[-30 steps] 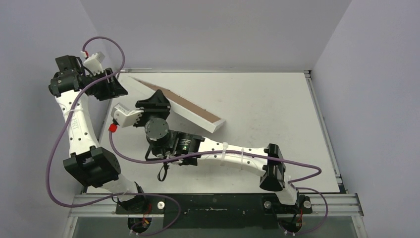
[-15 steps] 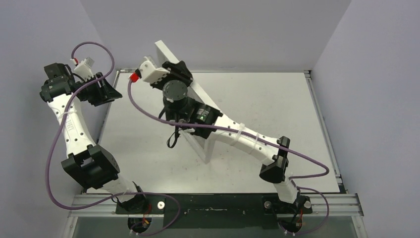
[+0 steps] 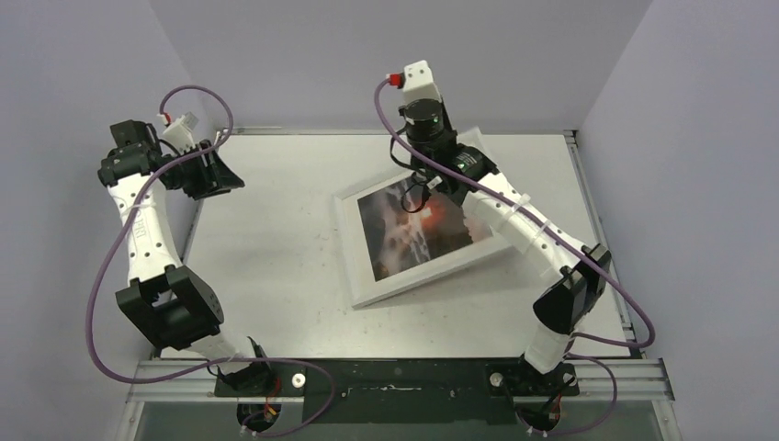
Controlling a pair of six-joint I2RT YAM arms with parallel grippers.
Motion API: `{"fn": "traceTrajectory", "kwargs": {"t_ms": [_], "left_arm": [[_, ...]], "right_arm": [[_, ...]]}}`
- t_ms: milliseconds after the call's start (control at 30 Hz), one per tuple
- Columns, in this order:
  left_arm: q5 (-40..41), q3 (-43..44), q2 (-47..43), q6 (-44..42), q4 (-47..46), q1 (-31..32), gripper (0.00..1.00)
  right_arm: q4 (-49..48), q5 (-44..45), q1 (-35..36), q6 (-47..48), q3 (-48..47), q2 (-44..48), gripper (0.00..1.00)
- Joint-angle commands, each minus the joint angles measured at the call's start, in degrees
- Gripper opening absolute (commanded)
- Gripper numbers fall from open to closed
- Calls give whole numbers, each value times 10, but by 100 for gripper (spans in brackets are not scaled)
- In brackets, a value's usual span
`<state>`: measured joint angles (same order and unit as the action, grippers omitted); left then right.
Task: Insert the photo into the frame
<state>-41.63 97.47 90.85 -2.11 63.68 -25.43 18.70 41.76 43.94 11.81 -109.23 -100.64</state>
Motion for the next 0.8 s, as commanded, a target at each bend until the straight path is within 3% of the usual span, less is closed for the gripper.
{"fn": "traceTrajectory", "kwargs": {"t_ms": [0,167,400,567,667,767], "left_arm": [[11,-29,-19,-5,-34,28,44],[28,-66,-16,-13,-46,49,44],[55,-120,-15,-19,-74,91,44],[83,-172,-7,-21,-105,139,47],[107,-200,6,-20,-127,184,47],[120,-211,26,-20,-140,227,47]], "right_arm": [[6,-89,-72,-114,102,58,5],[-18,-177,-141,-185,230,97,5],[-25,-273,-241,-258,319,98,8],[-54,-348,-341,-325,391,99,45],[-95,-447,-422,-381,436,93,71],[-114,-531,-498,-422,459,66,79]]}}
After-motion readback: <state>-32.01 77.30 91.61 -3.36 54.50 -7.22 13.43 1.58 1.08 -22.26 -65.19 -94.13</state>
